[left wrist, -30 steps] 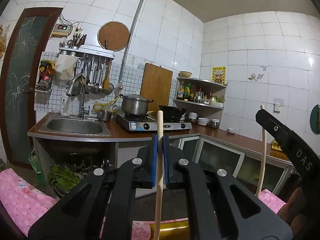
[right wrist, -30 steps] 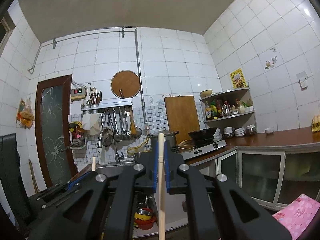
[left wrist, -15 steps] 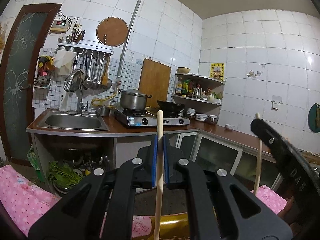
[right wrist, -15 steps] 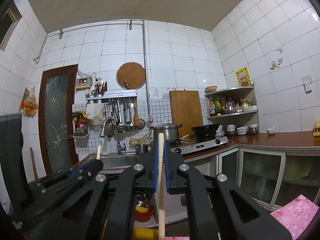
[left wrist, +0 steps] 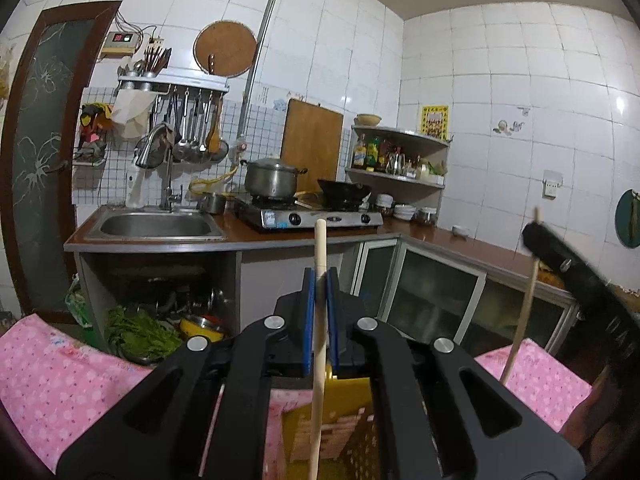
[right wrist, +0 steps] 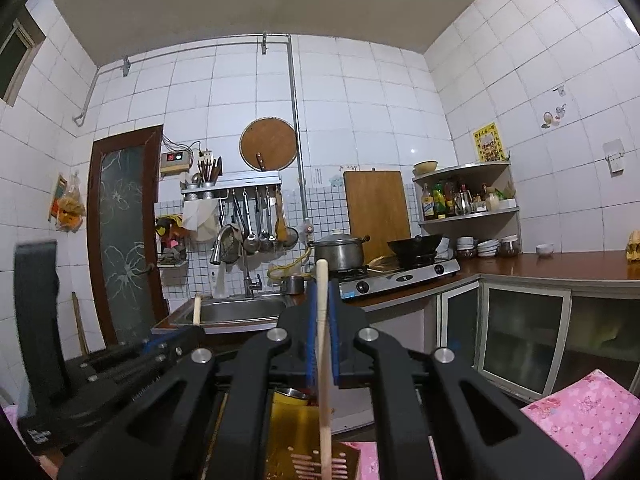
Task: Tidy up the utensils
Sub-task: 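Lower both chopsticks into the yellow holder and open both tools, then grasp the blue spatula with the left tool while the right tool grasps a chopstick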
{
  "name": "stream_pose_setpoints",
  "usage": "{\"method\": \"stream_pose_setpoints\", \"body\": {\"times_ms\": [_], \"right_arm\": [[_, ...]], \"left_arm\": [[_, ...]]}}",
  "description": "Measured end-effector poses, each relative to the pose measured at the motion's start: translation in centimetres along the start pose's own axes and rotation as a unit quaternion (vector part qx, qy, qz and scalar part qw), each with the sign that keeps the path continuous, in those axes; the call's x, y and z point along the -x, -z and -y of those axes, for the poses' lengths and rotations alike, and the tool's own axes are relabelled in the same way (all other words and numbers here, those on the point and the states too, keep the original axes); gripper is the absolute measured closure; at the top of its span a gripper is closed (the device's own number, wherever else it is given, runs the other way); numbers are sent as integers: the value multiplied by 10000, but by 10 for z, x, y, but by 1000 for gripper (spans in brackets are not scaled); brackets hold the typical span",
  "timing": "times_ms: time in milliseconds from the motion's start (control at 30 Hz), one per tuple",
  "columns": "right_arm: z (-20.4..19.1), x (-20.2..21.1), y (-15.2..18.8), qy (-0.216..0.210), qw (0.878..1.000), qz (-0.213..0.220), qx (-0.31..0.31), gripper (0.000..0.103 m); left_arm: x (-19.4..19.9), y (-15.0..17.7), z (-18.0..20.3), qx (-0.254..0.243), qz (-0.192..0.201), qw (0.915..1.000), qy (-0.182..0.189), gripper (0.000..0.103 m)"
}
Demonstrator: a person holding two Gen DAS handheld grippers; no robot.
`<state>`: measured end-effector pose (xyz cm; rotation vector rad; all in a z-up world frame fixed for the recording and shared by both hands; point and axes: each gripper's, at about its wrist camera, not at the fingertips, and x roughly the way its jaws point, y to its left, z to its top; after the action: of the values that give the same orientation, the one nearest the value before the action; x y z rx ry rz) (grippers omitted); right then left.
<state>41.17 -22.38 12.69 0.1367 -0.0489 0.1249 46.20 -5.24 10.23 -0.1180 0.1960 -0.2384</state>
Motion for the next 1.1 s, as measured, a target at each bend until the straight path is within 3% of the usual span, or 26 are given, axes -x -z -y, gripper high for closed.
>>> {"method": "stream_pose_setpoints", "body": {"times_ms": [300,900,967,1000,1033,1067,1100], "right_arm": [[-1,1,-4,134,9998,88,73,97],[12,4,57,341,9923,-1190,-47,96],[14,4,58,312,9894,-1411,-119,95],[15,6,58,300,9878,-1522,-151,92],[15,9,58,313,9867,-1587,-151,79],[15,13,57,327,9859,-1634,-164,57],[16,18,55,339,9856,-1643,-185,49]], "left_arm": [[11,13,-4,25,-139,9999,-89,99],[25,38,-5,-134,-780,9966,-207,98],[32,38,-5,-147,-794,9964,-243,84],[37,38,-5,-145,-784,9964,-271,80],[44,37,-5,-132,-763,9965,-315,69],[51,35,-5,-108,-747,9966,-341,58],[58,34,-6,-75,-734,9966,-358,52]]}}
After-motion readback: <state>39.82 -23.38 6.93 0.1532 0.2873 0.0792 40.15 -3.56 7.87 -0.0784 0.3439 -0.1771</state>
